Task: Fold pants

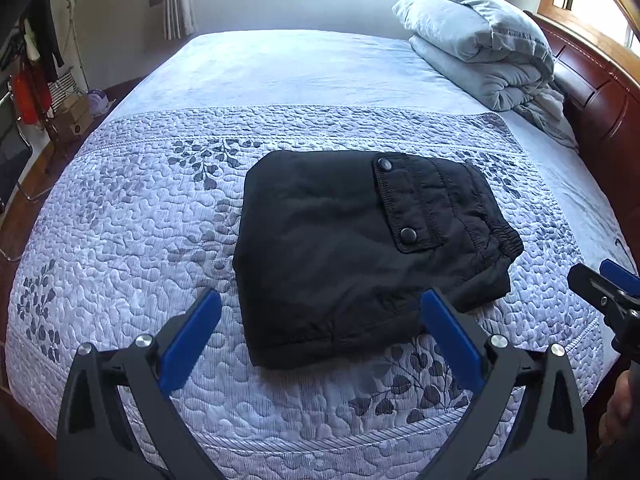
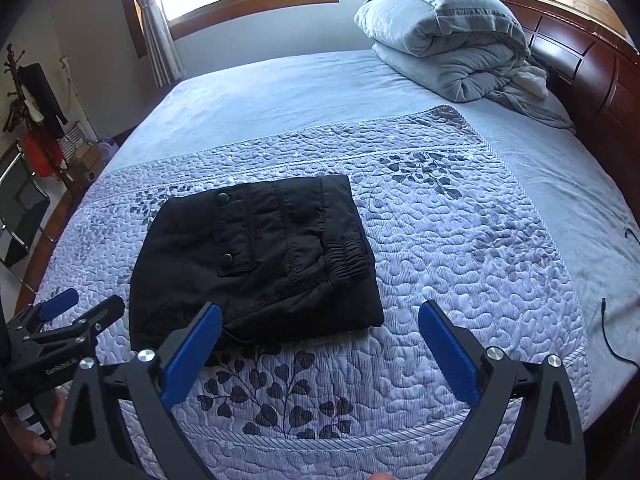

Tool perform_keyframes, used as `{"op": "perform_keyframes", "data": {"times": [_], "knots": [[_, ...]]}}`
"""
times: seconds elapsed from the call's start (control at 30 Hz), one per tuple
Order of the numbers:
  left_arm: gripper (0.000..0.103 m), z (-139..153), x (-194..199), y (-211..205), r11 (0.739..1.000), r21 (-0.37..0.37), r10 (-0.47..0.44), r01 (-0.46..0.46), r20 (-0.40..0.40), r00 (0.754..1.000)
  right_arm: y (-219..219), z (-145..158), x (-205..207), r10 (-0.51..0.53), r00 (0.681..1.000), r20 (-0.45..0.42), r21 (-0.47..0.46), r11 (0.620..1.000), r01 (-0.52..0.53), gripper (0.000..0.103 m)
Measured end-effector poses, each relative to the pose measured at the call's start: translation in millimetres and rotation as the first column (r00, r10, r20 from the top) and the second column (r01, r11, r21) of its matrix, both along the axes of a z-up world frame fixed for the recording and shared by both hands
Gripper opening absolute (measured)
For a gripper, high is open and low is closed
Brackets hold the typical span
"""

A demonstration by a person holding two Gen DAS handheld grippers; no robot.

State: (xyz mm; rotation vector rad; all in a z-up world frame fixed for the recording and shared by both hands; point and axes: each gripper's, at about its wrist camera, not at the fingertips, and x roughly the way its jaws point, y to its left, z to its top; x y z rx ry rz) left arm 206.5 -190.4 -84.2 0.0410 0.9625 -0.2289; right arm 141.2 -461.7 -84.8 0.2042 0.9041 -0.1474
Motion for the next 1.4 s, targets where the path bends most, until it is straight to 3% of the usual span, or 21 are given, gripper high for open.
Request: {"op": "perform_keyframes", "data": {"times": [0.5, 0.73, 1.4], "knots": [[0.100, -6.8, 3.3, -2.6, 1.000, 0.005, 0.002, -0.002, -0.033, 0.999, -2.4, -5.1, 1.6, 0.002, 1.000, -0.014, 0.006, 1.000, -0.002, 0.099], [0.100, -6.3, 2.2, -1.4, 0.999, 0.040, 0.010, -0.009, -0.025, 1.000, -0.8, -6.1, 2.6, 0.001, 1.000, -0.018, -0.002, 1.000, -0.001, 0.099], [0.100, -3.5, 0.2, -4.6, 0.999, 0.044, -0.002, 0.002, -0.020, 1.000, 0.8, -4.9, 2.9, 0.006, 1.000, -0.017, -0.005, 1.000, -0.006, 0.099]]}}
